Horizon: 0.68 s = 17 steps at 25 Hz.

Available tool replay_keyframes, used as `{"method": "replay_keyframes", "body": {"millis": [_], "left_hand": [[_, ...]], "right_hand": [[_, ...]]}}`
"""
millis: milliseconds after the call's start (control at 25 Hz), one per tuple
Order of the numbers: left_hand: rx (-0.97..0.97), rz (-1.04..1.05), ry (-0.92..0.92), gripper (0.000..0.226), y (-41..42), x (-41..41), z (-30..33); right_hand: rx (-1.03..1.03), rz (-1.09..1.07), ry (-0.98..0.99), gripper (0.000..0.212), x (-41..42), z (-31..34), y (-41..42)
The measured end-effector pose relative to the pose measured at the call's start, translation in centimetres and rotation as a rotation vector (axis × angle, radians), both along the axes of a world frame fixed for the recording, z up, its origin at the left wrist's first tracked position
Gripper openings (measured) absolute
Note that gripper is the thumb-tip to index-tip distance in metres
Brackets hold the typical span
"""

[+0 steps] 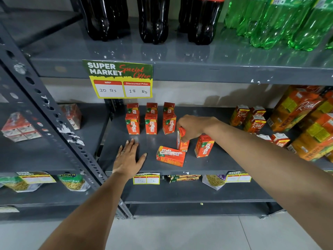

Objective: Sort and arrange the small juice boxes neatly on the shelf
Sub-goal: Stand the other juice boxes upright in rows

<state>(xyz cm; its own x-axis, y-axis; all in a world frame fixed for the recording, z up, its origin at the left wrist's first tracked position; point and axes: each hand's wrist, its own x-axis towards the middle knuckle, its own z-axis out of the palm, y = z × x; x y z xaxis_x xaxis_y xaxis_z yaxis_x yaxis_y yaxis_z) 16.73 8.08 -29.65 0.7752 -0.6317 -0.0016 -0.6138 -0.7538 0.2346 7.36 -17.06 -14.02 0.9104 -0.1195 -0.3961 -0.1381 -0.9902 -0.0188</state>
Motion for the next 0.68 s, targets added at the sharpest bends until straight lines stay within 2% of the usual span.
{"method": "replay_keyframes", "body": {"millis": [160, 320, 400, 440, 560, 680], "left_hand": [[-0.002, 0.001, 0.002, 0.073, 0.03, 0.04, -0.10], [-0.015, -0.001, 0.000, 0.073, 0.02, 0.08, -0.17], [-0.023, -0.002, -0.003, 0.073, 0.03, 0.08, -0.19], [-0.025, -0.002, -0.003, 0.073, 0.04, 0.06, -0.20], [-0.026, -0.003, 0.005, 0.073, 0.03, 0.04, -0.20], [-0.027, -0.004, 0.006, 0.073, 0.02, 0.14, -0.20]], "right_hand": [[0.024, -0.064, -0.008, 0.043, 0.06, -0.62, 0.31], [0.003, -0.012, 0.057, 0.082, -0.11, -0.19, -0.10], [0.006, 0.038, 0.076, 0.090, -0.32, 0.00, -0.37], [0.004, 0.056, 0.062, 0.086, -0.43, -0.10, -0.46], [-0.014, 0.119, -0.038, 0.052, -0.46, -0.63, -0.62], [-0.066, 0.096, -0.049, 0.051, -0.42, -0.04, -0.18]]}}
